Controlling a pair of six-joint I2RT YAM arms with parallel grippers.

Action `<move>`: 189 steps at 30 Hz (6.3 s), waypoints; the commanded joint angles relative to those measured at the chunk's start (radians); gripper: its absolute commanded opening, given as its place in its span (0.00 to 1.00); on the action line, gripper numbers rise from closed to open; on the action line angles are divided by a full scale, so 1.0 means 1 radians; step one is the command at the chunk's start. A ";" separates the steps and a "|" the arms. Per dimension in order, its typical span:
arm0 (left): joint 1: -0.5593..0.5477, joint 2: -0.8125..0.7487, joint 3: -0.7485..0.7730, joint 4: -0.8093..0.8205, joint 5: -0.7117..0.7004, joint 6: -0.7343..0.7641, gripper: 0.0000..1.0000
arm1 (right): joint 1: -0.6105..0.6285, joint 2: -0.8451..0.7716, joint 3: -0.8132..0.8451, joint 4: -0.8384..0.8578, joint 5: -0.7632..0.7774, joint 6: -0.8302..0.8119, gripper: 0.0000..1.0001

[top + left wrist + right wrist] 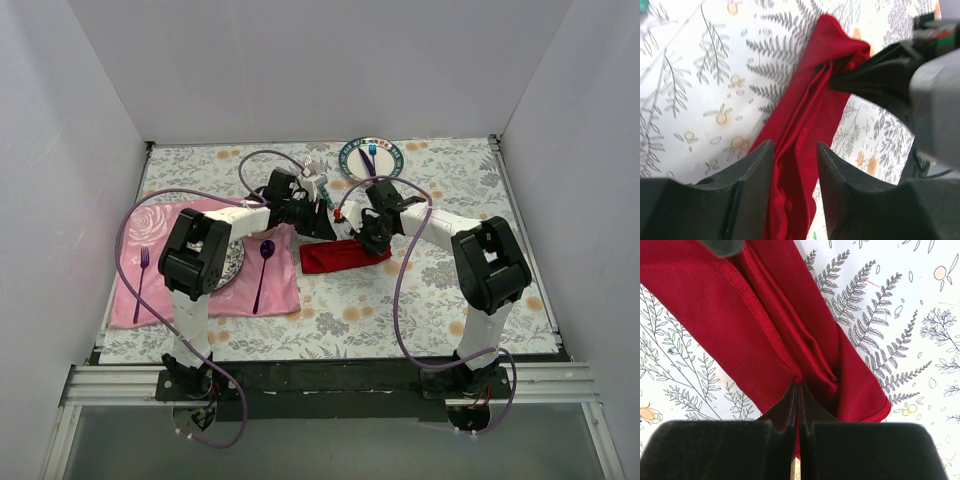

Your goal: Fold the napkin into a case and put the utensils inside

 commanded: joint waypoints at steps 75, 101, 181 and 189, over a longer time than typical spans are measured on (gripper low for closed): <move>-0.137 0.143 0.078 -0.146 0.069 0.190 0.09 | 0.023 -0.026 -0.068 0.171 -0.017 0.190 0.01; -0.093 0.143 0.113 -0.052 0.003 -0.062 0.52 | 0.023 0.020 -0.070 0.155 0.003 0.207 0.01; -0.145 -0.161 -0.350 0.210 -0.180 0.016 0.62 | 0.035 0.024 -0.084 0.119 0.156 0.472 0.01; -0.171 -0.156 -0.358 0.187 -0.251 0.064 0.48 | 0.035 0.021 -0.077 0.108 0.150 0.472 0.01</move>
